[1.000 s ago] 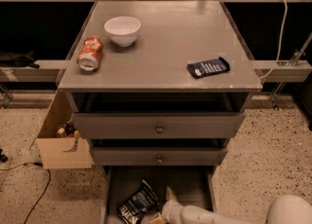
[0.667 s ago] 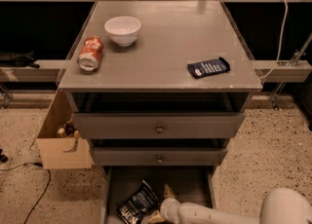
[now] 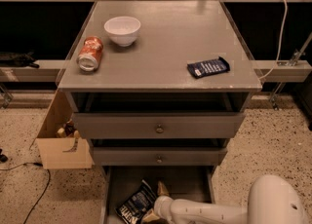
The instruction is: Pick blue chip bag from bottom drawer and place on counter
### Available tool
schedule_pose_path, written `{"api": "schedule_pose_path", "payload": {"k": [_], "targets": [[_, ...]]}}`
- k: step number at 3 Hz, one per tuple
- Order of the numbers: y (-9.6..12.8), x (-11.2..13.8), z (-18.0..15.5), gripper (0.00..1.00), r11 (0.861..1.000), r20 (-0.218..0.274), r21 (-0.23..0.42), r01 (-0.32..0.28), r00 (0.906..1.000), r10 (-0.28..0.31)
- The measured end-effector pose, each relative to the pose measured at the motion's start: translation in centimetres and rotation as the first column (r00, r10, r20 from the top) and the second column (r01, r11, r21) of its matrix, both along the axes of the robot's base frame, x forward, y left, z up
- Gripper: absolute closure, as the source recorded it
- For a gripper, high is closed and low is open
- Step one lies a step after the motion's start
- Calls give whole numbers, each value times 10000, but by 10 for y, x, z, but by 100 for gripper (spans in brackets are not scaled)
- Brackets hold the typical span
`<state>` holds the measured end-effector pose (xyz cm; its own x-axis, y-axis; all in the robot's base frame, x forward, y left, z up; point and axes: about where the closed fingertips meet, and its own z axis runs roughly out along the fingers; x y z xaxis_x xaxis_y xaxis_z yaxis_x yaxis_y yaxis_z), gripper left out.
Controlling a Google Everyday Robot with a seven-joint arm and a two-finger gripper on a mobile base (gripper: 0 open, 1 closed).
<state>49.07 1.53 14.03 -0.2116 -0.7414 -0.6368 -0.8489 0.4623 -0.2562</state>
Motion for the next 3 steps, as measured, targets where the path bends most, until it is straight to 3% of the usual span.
{"api": "schedule_pose_path", "payload": {"k": [1,3], "targets": [[33,-4,10,0,9947,264,-737,-716,9969,737],[20,9,-7,0,9961,215,-811,-361,9990,380]]}}
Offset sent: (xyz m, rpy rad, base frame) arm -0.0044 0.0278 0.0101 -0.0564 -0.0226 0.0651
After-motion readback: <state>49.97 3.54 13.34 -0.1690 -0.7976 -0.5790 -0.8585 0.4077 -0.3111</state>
